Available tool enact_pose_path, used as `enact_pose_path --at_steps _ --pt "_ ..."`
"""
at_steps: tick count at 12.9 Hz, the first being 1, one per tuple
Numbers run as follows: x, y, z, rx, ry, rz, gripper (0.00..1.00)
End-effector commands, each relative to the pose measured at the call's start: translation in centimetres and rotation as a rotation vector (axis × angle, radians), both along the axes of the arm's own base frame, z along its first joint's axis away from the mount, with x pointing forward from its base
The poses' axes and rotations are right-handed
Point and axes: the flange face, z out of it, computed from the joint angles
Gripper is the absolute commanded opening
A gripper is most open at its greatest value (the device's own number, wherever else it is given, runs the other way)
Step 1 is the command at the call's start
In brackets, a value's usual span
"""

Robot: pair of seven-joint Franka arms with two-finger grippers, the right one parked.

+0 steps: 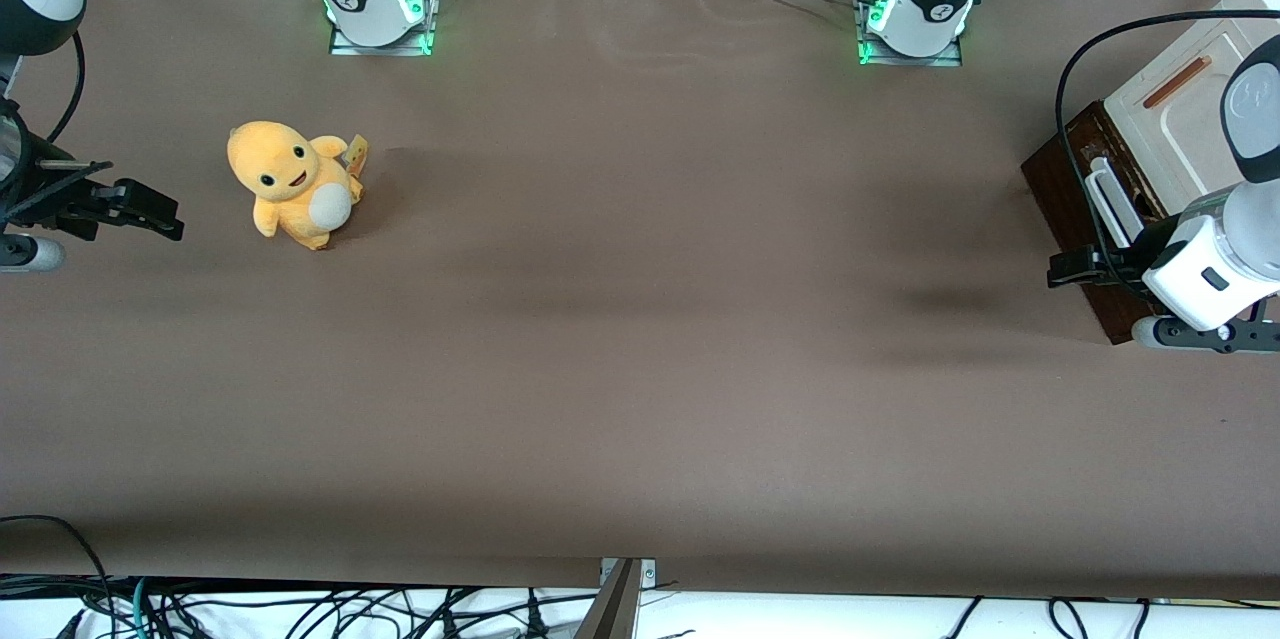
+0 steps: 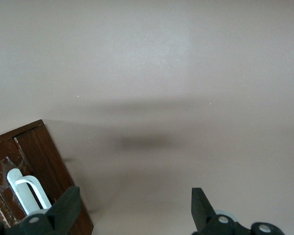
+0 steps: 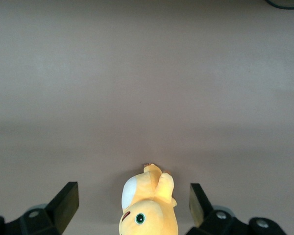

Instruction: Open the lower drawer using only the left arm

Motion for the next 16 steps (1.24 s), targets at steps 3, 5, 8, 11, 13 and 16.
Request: enact_pose_path --at_steps 3,5,8,11,13,16 --pt "-0.09 0.31 0.08 -0.012 0.008 -0.012 1.0" --pt "-0.11 -0.07 -0.01 -0.011 0.011 -0.012 1.0" --pt "-0.19 -0.28 -0.01 -0.014 0.014 -0.019 1.0" --pt "-0.16 -0.39 0.32 0.003 0.01 -0.031 1.0" --pt "-0.15 -0.66 0.39 0.016 0.009 -0.037 1.0" --pt "-0.16 -0.38 0.32 0.016 0.01 -0.02 1.0"
